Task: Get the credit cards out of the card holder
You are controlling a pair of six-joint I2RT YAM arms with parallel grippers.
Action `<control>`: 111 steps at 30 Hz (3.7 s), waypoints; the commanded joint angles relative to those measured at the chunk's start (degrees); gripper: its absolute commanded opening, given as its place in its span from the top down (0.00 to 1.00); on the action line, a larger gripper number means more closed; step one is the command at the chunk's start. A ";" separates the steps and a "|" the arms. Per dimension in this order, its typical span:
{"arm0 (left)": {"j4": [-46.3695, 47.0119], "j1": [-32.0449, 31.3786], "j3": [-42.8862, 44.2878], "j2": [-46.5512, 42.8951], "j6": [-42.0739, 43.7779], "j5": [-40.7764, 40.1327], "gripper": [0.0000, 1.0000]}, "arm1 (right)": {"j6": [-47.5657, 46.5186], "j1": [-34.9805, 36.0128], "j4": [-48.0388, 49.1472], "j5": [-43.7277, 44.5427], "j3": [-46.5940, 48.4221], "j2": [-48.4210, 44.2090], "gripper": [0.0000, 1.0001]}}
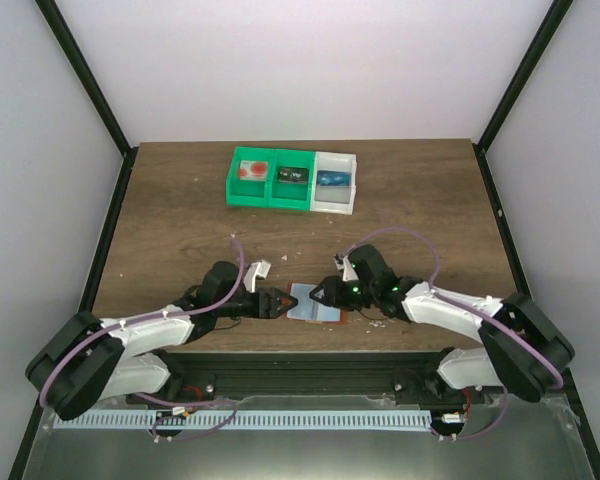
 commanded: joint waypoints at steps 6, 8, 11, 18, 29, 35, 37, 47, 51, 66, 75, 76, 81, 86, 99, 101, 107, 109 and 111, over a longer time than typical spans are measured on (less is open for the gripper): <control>12.51 0.08 -7.01 -1.96 -9.89 -2.39 0.17 | 0.23 7.08 -3.85 11.21 7.30 8.24 0.57; 12.53 0.48 -8.06 -3.39 -10.97 -3.06 0.17 | -0.10 7.84 -5.33 13.06 8.21 9.35 0.58; 12.49 1.36 -8.48 -4.94 -11.00 -3.36 0.18 | -0.38 8.25 -6.43 14.37 8.49 10.55 0.60; 10.35 1.71 -8.14 -5.10 -10.15 -2.79 0.18 | -0.43 8.60 -7.63 16.67 7.70 12.90 0.62; 11.65 1.49 -7.10 -2.81 -10.19 0.35 0.21 | 0.27 9.88 -3.64 16.89 3.98 12.69 0.87; 12.07 0.35 -5.76 -2.61 -9.83 1.44 0.21 | 0.50 9.89 1.23 15.24 0.33 10.56 0.93; 12.51 -0.03 -5.41 -1.92 -9.87 1.67 0.21 | 0.66 9.90 3.10 14.06 -0.82 10.26 0.93; 18.79 -0.26 -4.50 3.63 -10.55 3.32 0.21 | 0.89 9.90 10.72 9.93 -4.60 10.51 0.93; 20.13 -0.28 -3.72 6.04 -10.95 5.56 0.21 | 1.41 9.89 14.30 8.00 -5.91 11.43 0.93; 21.18 -0.30 -3.95 11.56 -9.54 4.15 0.21 | 3.26 9.94 17.90 6.11 -6.67 12.41 0.93; 23.11 -0.37 -4.19 14.82 -9.15 4.03 0.21 | 3.67 9.89 18.63 5.75 -6.93 12.82 0.93; 23.59 -0.32 -4.15 15.19 -9.39 4.22 0.21 | 3.84 9.92 19.09 5.68 -7.14 12.90 0.93; 27.10 -0.32 -4.44 17.15 -11.65 4.93 0.21 | 5.28 9.88 21.99 4.53 -7.93 13.90 0.93; 33.54 -0.33 -5.39 20.02 -15.04 6.58 0.21 | 6.04 9.90 23.02 4.13 -8.02 14.51 0.93; 41.01 -1.18 -4.95 21.99 -20.12 8.56 0.23 | 6.88 9.88 24.55 6.05 -9.35 10.96 0.86; 41.30 -1.24 -4.47 21.98 -20.44 8.49 0.23 | 7.16 9.84 25.62 5.65 -9.39 11.22 0.85; 39.53 -1.34 -3.85 20.86 -20.04 7.63 0.25 | 7.67 9.92 25.16 7.26 -10.02 9.12 0.80; 34.69 -1.31 -3.54 18.70 -17.88 6.03 0.25 | 6.84 9.91 22.27 8.63 -9.35 7.14 0.80; 28.33 -1.32 -3.04 16.19 -15.09 4.21 0.24 | 5.61 9.95 17.91 9.65 -8.23 5.60 0.81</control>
